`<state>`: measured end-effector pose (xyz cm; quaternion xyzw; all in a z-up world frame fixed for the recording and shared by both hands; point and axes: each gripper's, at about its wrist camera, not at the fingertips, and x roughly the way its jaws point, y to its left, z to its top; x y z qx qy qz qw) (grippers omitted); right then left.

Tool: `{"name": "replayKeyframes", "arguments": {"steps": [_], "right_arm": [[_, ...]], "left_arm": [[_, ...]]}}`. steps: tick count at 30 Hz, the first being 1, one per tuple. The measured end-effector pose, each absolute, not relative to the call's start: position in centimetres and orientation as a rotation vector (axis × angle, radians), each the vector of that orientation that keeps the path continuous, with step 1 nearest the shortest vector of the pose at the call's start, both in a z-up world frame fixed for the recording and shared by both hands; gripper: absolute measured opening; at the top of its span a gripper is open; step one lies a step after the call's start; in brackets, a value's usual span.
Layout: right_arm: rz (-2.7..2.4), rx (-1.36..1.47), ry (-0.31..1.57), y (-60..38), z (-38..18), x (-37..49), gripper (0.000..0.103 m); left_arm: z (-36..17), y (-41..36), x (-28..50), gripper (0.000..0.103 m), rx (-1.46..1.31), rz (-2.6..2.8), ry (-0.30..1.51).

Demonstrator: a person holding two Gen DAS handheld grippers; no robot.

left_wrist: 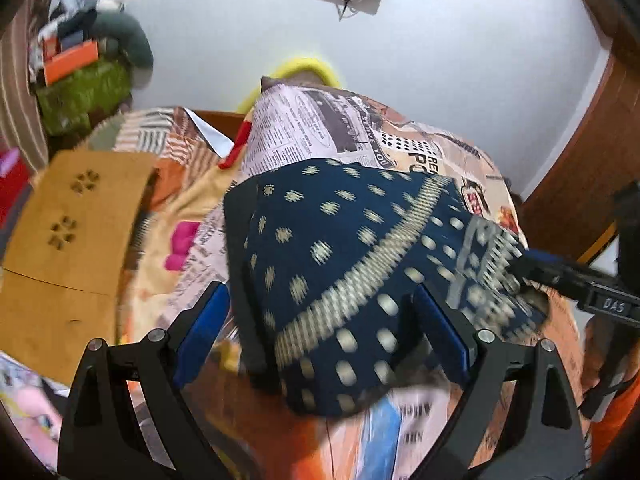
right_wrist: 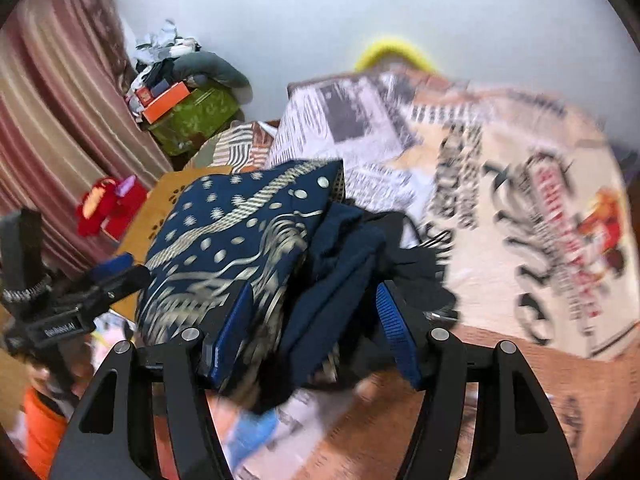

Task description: Fold large clothes

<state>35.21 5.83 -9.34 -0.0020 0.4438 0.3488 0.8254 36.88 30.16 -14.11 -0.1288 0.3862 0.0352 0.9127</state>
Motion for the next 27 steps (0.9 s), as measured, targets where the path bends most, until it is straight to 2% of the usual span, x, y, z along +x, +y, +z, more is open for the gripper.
{"name": "replayKeyframes", "arguments": {"steps": [7,12,16,21,27], "right_arm": [[0.765,0.016,0.753,3.0,-1.6,28.5,0.060],[0.789,0.040,0.555,0.7,4.2,21.6,0.060],[0.807,0.062,0.423,-1.0,6.6,16.9,0.060],[0.788,0.087,0.269,-3.8,8.1,10.1,0.060],[0.783,0.068,0.186,-4.4,7.7,6.1,0.060]], "left_arm": [[-6.8,26.4,28.8,0.094,-0.191,0.088,0.651],[-0.3,22.4,20.4,0.094,-0.108,0.090,0.474],[3.4,19.0,13.6,0.094,-0.053,0.131,0.322],[5.0,15.8,6.6,0.094,-0.056,0.130,0.185],[4.7,12.4,-0.1,0.094,-0.035,0.185,0.069]]}}
